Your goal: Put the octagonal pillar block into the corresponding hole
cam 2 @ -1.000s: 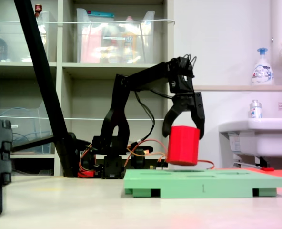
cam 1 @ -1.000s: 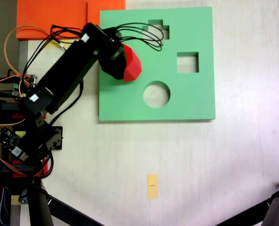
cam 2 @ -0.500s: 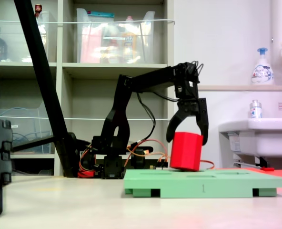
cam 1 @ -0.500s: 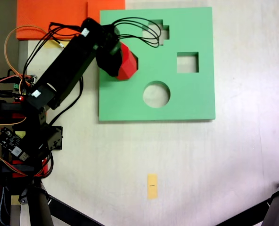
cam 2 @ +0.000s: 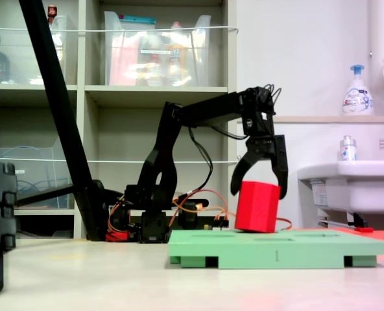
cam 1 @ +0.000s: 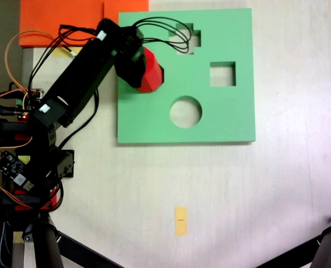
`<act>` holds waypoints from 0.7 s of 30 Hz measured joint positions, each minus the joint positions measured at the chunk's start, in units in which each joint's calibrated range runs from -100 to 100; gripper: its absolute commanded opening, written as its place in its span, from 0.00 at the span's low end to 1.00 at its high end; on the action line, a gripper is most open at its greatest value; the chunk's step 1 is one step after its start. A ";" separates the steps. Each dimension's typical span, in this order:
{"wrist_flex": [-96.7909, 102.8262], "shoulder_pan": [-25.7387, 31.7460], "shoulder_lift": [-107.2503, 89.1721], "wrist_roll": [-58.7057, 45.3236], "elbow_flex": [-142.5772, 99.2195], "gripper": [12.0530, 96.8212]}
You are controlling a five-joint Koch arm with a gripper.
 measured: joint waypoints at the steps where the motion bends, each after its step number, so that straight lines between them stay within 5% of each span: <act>1: 0.00 0.00 0.14 0.15 0.00 0.25; 21: 2.25 0.05 7.25 2.00 0.29 0.27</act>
